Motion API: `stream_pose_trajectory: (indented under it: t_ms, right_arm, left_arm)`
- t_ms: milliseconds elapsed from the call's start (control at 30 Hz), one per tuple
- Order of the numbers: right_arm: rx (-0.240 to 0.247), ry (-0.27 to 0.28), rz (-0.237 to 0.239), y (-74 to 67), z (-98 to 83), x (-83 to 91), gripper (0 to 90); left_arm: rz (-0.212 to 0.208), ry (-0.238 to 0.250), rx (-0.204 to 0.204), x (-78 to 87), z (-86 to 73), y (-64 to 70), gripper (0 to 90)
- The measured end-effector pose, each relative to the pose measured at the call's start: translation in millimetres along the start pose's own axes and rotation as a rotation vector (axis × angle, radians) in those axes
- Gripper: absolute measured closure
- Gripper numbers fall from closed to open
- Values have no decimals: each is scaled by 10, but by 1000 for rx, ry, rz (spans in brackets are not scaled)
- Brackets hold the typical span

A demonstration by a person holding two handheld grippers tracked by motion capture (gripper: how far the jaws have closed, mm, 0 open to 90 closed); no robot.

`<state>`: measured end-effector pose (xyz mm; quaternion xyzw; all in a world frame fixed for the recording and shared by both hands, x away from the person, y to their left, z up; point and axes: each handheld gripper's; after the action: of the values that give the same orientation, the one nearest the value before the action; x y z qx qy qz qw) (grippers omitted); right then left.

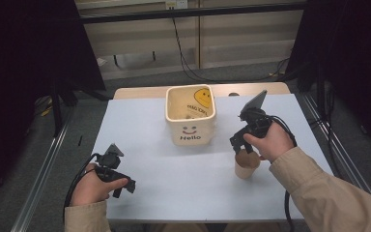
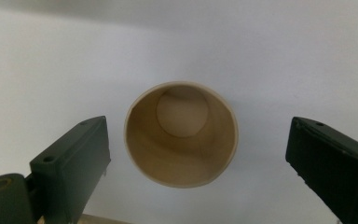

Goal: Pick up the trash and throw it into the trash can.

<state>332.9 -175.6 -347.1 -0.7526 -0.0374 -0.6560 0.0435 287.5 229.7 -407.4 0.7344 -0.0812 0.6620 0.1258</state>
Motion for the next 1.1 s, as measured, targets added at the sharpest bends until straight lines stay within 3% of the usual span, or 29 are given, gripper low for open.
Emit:
stream_pose_trajectory:
  t_ms: [500,733,1100]
  right_arm:
    - [-18,-5,-6,-33,-10,-348,79]
    - [9,-18,-27,-94,-28,-447,130]
    - [-3,2,3,-54,-43,-241,108]
  left_arm:
    - [3,4,-5,21,-8,-15,61]
    - [4,-3,-7,19,-6,-15,61]
    - [15,0,-11,17,-1,-20,61]
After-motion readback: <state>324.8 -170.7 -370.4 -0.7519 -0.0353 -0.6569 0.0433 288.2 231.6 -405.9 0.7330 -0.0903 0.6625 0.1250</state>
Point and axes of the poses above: each handheld gripper's, and its own axes: x roughly backward along the jaws, z roughly out of its top, y roughly to its right, and after that the axes turned 12 degrees about -y, right-handed
